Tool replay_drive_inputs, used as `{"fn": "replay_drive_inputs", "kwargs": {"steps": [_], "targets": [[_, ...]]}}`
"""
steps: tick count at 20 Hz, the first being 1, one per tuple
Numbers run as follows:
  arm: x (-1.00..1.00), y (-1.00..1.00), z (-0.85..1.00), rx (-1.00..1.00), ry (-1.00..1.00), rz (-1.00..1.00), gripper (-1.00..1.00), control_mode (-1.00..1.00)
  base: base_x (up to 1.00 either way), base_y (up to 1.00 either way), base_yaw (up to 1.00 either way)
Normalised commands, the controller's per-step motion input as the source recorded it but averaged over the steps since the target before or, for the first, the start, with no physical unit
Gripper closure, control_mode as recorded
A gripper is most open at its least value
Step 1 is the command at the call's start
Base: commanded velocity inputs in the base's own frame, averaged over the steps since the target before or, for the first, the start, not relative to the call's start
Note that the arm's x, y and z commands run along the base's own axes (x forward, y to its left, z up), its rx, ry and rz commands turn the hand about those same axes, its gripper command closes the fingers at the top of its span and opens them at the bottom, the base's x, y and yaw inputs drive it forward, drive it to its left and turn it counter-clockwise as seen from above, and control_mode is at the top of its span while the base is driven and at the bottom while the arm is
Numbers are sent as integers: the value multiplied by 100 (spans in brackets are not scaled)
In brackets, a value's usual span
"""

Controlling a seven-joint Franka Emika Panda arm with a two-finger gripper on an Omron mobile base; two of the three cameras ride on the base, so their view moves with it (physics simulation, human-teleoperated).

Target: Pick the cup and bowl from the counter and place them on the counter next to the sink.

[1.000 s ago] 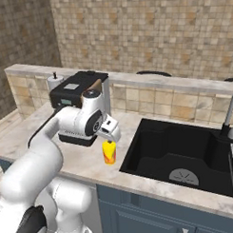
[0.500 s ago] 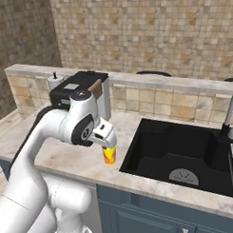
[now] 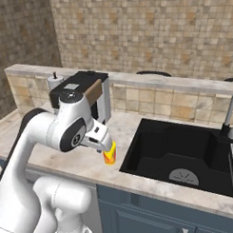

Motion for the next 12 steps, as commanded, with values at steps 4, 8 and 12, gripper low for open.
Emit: {"fn": "replay_drive_inputs", "kwargs": {"steps": [4, 8, 12], "targets": [[0, 0, 0, 0, 0, 0, -100, -100, 0, 0, 0], [0, 0, 0, 0, 0, 0, -100, -100, 0, 0, 0], [0, 0, 0, 0, 0, 0, -100, -100, 0, 0, 0]]}}
